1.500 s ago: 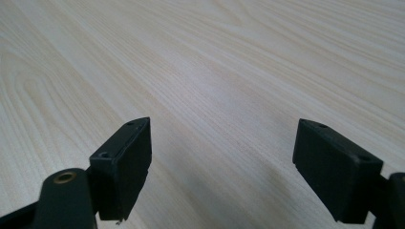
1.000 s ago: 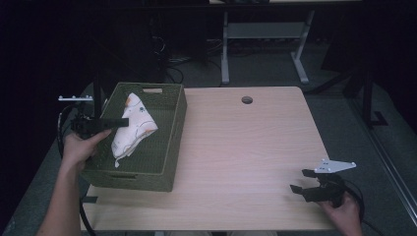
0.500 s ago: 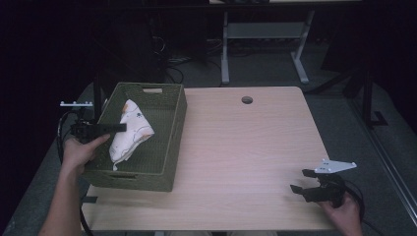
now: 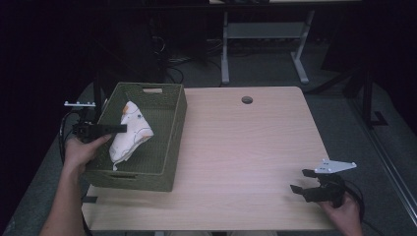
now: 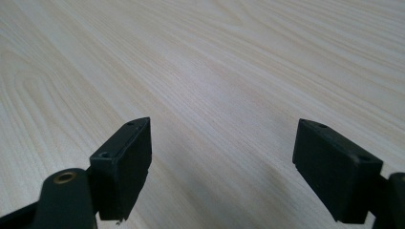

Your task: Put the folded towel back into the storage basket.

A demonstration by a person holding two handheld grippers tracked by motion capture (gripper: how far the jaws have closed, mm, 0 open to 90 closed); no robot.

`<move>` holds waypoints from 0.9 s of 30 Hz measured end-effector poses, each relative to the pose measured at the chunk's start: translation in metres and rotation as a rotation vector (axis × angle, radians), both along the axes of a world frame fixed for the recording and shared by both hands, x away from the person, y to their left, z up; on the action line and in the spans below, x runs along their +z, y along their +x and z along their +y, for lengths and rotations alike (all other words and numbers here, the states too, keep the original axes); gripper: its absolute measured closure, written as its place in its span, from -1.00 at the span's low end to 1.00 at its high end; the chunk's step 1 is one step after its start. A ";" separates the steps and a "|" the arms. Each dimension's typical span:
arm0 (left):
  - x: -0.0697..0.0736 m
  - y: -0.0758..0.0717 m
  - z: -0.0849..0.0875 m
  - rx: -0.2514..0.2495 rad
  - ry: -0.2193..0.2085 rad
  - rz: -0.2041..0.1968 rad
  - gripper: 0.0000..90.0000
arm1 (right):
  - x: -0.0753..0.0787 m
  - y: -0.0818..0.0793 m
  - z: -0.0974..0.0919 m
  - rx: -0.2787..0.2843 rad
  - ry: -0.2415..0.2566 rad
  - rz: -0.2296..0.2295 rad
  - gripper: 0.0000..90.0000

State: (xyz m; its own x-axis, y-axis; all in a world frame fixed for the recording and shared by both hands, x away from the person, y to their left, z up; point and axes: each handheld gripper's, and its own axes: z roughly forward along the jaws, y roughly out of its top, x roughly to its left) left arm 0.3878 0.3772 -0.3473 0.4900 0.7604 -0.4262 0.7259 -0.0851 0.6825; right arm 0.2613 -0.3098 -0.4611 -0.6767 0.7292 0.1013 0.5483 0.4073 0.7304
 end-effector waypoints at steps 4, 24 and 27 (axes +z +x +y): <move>-0.003 0.003 -0.003 -0.008 0.027 0.010 0.70 | 0.000 0.000 0.000 0.001 0.000 0.000 -0.54; -0.013 0.016 -0.013 -0.043 0.100 0.049 0.76 | -0.001 0.000 -0.001 0.001 0.000 0.005 -0.54; -0.012 0.017 -0.014 -0.047 0.104 0.047 0.76 | -0.001 0.000 -0.001 0.001 0.000 0.005 -0.54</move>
